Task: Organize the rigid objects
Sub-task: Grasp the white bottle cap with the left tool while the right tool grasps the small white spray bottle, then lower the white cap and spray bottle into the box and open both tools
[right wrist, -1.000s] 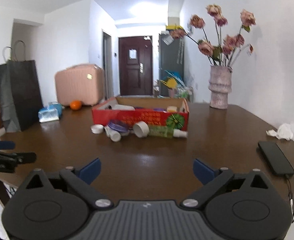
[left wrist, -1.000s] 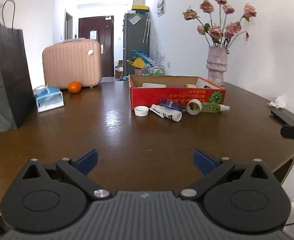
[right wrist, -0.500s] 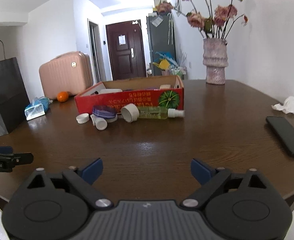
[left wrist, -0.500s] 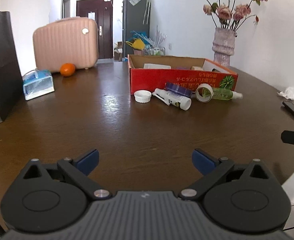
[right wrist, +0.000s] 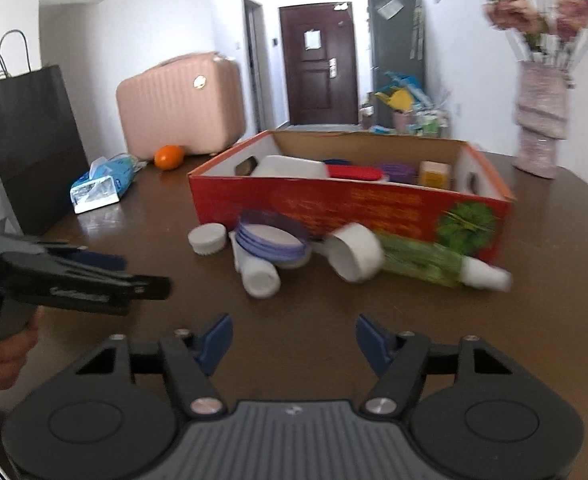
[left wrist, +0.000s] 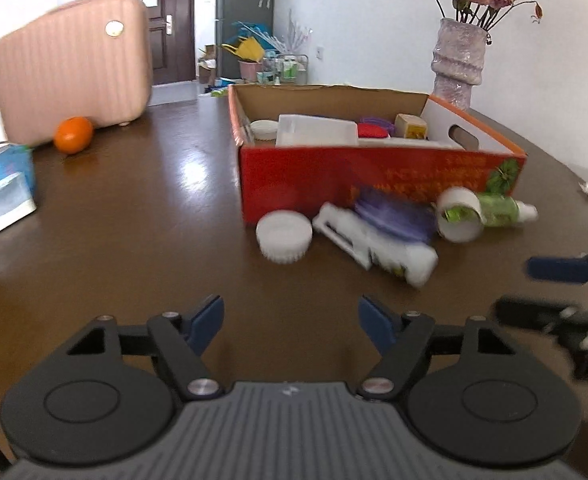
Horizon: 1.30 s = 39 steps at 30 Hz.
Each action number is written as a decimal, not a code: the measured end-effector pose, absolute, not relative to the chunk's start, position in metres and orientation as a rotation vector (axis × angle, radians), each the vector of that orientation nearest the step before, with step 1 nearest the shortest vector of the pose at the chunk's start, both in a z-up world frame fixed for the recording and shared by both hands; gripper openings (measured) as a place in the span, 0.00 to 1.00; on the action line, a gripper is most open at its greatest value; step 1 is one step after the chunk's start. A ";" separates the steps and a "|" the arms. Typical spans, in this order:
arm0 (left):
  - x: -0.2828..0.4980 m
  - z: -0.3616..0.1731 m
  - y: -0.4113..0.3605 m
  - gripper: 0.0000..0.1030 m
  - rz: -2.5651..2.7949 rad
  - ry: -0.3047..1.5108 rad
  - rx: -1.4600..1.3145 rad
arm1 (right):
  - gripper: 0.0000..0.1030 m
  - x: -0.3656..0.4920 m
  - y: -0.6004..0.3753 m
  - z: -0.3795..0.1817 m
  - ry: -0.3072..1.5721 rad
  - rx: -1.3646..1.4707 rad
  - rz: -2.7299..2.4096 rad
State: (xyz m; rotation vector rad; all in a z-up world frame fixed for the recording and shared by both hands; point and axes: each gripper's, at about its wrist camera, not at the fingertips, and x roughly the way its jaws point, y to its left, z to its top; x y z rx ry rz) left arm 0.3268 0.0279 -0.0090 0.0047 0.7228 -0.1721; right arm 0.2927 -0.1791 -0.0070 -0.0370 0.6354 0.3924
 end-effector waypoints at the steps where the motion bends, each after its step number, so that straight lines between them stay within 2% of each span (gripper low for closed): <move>1: 0.339 -0.010 0.029 0.74 -0.172 0.736 -0.007 | 0.57 0.304 -0.172 -0.009 0.643 -0.040 0.408; 5: 0.379 -0.012 0.032 0.66 -0.199 0.752 -0.039 | 0.52 0.340 -0.148 -0.016 0.659 -0.044 0.436; 7: 0.393 -0.015 0.034 0.54 -0.196 0.764 -0.044 | 0.48 0.353 -0.138 -0.018 0.664 -0.042 0.442; 8: 0.397 -0.016 0.035 0.53 -0.197 0.762 -0.044 | 0.47 0.357 -0.136 -0.019 0.665 -0.038 0.444; 11: 0.399 -0.018 0.039 0.40 -0.207 0.741 -0.054 | 0.42 0.366 -0.128 -0.023 0.672 -0.027 0.446; 14: 0.396 -0.017 0.040 0.39 -0.217 0.740 -0.056 | 0.30 0.370 -0.125 -0.027 0.676 -0.017 0.458; 16: 0.387 -0.013 0.039 0.39 -0.215 0.736 -0.048 | 0.26 0.366 -0.124 -0.027 0.687 -0.021 0.476; 27: 0.255 -0.017 0.023 0.39 -0.249 0.717 -0.001 | 0.26 0.243 -0.178 -0.019 0.729 -0.064 0.476; 32: 0.239 -0.012 0.015 0.39 -0.209 0.706 0.051 | 0.29 0.240 -0.177 -0.027 0.694 -0.089 0.431; 39: 0.213 0.001 0.013 0.39 -0.190 0.671 0.066 | 0.26 0.238 -0.175 -0.030 0.662 -0.066 0.406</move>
